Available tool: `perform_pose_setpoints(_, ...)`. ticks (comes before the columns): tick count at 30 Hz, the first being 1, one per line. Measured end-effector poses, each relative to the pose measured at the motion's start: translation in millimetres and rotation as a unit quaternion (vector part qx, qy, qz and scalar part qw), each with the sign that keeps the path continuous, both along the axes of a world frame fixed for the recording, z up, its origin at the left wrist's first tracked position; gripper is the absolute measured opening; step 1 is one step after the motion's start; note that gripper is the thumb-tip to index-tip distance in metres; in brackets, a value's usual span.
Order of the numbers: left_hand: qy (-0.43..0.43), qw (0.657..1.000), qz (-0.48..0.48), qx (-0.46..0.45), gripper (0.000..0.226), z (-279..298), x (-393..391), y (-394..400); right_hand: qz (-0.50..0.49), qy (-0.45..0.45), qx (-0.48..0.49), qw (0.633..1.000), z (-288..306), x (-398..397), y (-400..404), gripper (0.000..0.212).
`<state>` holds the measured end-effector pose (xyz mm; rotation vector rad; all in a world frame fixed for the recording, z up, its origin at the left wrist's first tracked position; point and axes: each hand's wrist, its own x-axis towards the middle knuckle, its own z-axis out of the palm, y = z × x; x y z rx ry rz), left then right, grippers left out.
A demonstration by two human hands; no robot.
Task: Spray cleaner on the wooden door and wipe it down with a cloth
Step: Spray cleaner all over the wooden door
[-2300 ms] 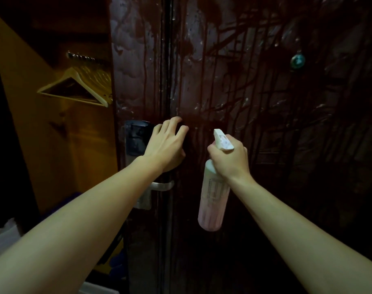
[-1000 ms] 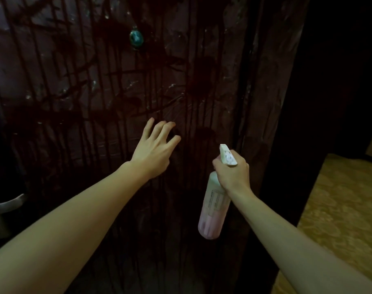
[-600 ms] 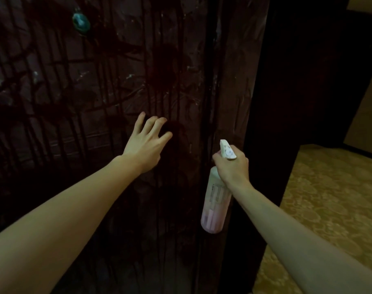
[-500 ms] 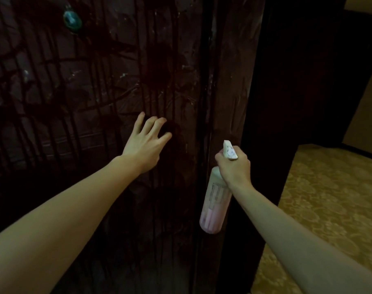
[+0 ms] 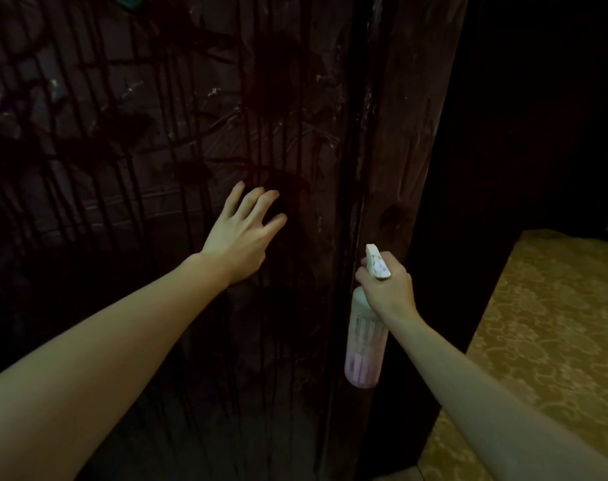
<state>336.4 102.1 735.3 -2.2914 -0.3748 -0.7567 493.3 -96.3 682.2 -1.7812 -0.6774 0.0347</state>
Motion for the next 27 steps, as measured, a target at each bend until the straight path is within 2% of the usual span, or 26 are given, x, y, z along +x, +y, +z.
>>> perform_pose_setpoints(7, 0.003, 1.0, 0.023, -0.01, 0.067, -10, -29, 11, 0.052, -0.056, -0.04, 0.996, -14, -25, 20, 0.015)
perform_pose_setpoints(13, 0.009, 0.999, 0.048, -0.022, 0.066, -20, -58, 17, 0.148, -0.053, -0.024, 0.987, -20, -50, 40, 0.008)
perform_pose_setpoints(22, 0.014, 0.992, 0.107, -0.07, 0.074, -33, -102, 27, 0.179, -0.06, -0.045, 0.981, -27, -89, 68, 0.008)
perform_pose_setpoints(27, 0.012, 0.987, 0.129, -0.094, 0.079, -41, -129, 32, 0.233, -0.057, -0.057, 0.969, -38, -110, 81, 0.011)
